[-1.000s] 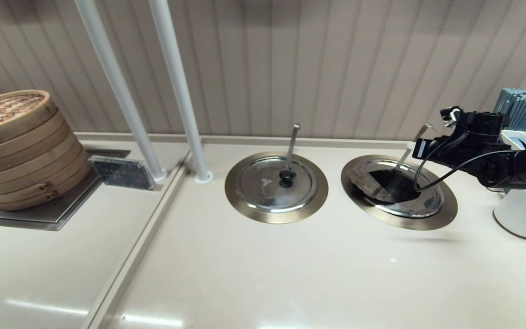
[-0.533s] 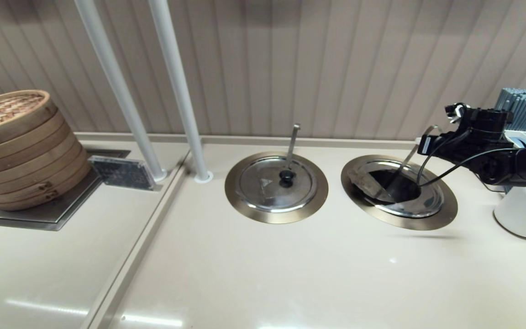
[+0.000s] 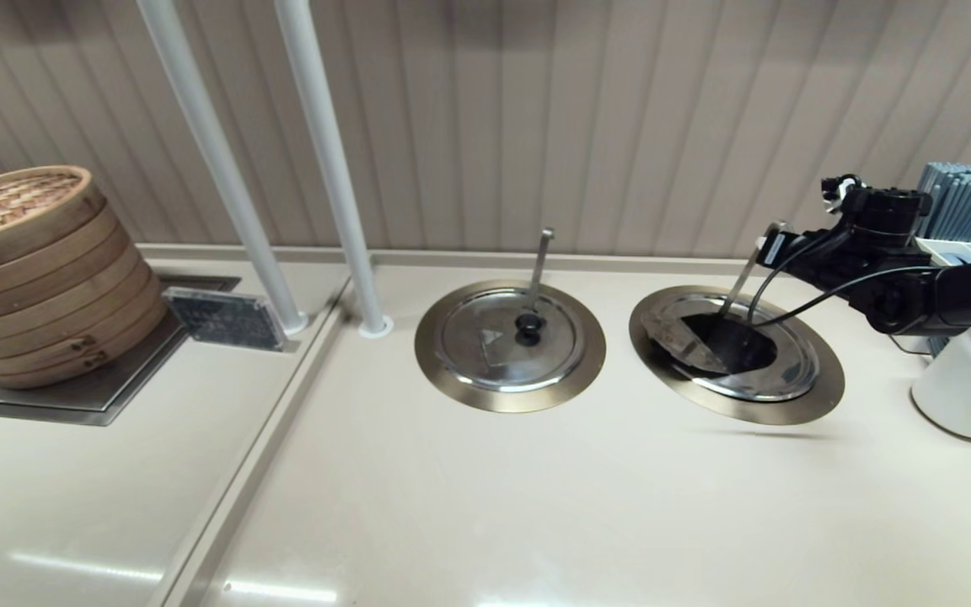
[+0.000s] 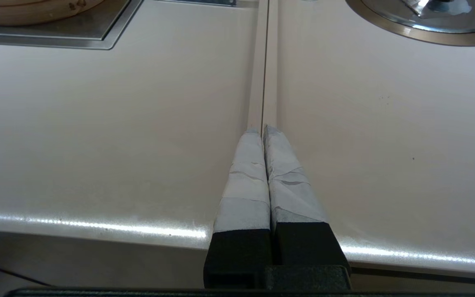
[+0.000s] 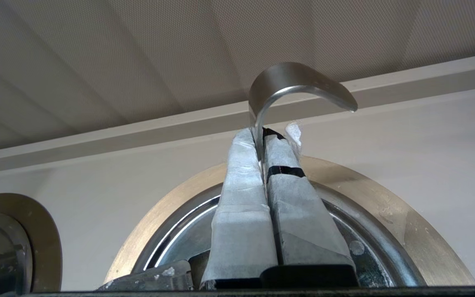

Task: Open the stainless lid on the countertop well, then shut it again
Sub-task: Stir with a spoon

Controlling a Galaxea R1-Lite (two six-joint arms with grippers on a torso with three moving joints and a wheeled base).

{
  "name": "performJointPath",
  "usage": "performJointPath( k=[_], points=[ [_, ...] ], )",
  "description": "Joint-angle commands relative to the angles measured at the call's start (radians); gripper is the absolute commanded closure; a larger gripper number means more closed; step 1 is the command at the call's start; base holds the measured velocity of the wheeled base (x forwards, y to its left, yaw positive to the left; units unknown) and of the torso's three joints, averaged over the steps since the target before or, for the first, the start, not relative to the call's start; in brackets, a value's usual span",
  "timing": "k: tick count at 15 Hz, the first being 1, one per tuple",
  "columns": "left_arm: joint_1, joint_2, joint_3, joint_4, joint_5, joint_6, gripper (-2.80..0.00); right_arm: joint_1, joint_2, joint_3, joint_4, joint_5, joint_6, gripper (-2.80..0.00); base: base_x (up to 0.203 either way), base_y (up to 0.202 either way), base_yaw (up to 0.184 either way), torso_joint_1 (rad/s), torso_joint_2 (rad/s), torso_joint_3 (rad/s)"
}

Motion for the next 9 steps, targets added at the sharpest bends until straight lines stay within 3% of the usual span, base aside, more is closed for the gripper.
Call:
performJointPath(
  k=[1,9],
  points=[
    [0.0,0.0,0.0,0.001,0.0,0.0,0.0,0.008,-0.015,0.01,-0.003,0.004,0.001,0.0,0.0,0.0,0.0,0.0,0.0,0.0],
    [0.0,0.0,0.0,0.001,0.0,0.0,0.0,0.005,-0.016,0.009,0.002,-0.006,-0.006,0.0,0.0,0.0,0.0,0.0,0.0,0.0]
  ],
)
